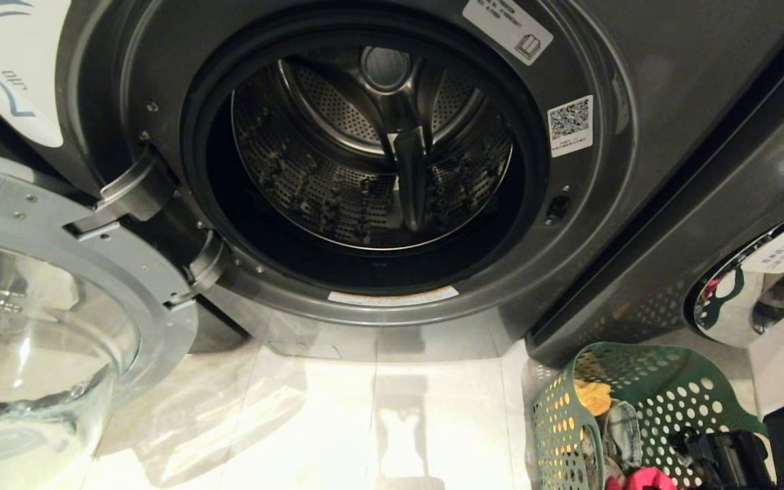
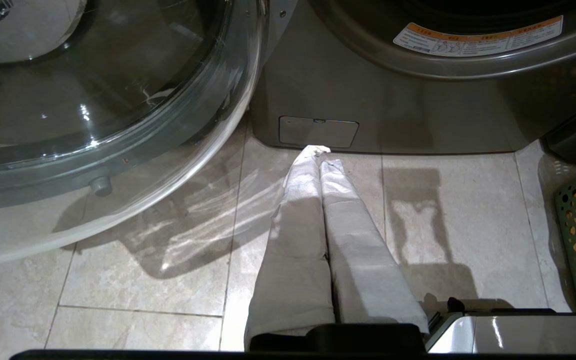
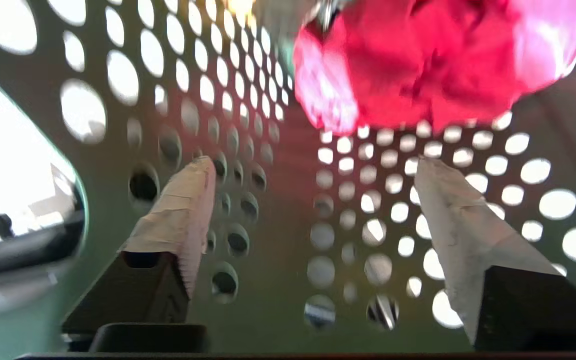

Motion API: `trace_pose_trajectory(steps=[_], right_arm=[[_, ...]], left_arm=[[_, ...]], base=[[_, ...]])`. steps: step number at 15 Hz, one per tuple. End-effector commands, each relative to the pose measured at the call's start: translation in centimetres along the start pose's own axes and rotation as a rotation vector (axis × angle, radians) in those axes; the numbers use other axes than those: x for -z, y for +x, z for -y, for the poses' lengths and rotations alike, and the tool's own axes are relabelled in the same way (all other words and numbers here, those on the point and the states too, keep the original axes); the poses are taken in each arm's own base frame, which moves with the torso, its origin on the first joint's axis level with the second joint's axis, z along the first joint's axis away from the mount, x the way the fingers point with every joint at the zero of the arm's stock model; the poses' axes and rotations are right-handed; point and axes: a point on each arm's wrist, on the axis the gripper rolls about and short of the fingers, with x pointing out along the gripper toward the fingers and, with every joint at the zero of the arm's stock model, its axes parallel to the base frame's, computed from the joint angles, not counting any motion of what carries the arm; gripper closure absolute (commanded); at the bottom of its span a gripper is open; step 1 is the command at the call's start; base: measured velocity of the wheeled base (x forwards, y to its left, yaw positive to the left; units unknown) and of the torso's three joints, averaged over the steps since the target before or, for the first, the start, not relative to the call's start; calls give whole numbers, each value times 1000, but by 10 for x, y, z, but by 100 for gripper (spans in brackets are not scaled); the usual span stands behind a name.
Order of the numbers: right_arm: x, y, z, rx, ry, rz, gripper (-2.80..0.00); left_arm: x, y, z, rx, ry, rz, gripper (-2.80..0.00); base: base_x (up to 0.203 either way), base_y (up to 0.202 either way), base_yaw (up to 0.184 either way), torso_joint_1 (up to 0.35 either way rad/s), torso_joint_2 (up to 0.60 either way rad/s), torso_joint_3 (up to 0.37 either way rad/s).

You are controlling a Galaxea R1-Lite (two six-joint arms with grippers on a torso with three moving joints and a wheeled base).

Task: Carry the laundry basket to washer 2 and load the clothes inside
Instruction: Place the clothes into the washing machine

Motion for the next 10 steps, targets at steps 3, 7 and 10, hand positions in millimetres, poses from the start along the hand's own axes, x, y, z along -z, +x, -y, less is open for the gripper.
trace_pose_trajectory(steps=[3, 7, 10], right_arm=[[-7, 17, 16, -41, -8, 16, -280], [-14, 30, 26, -64, -74, 54, -280], [-34, 46, 27, -80, -144, 113, -280]], left_arm=[[0, 0, 0, 1, 0, 0, 0], [0, 0, 0, 0, 0, 1, 0], [0, 0, 0, 0, 0, 1, 0]], base=[[0, 0, 0, 0, 0, 0], [0, 0, 0, 0, 0, 0], [0, 0, 0, 0, 0, 0]])
